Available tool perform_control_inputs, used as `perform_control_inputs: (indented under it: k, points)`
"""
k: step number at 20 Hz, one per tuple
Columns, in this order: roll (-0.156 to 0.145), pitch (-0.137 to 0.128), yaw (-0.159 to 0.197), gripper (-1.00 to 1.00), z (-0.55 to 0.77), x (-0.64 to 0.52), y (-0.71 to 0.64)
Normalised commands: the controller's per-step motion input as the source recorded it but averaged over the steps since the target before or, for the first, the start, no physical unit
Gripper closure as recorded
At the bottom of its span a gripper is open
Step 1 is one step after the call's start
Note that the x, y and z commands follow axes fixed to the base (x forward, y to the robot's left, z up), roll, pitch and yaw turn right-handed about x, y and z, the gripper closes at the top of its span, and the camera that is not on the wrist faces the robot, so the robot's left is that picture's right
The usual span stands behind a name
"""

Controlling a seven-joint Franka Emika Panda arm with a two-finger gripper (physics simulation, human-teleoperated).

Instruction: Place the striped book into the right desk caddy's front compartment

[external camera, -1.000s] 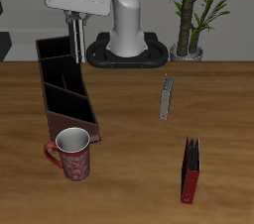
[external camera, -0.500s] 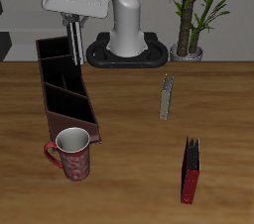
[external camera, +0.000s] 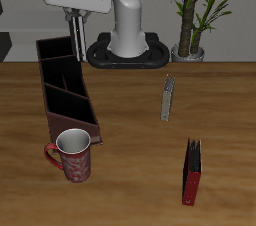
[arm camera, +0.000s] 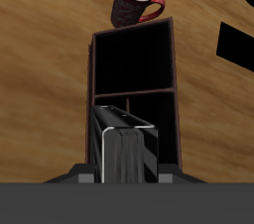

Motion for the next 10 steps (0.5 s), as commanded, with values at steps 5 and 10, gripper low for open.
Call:
perform_control_inputs:
  k: [5,10]
  points:
    - [-0.03,0.025,-0.032,1.0,-0.11,0.12,-0.12]
    - [-0.042,0.019,-0.013,1.0,-0.15,0.08,-0.14]
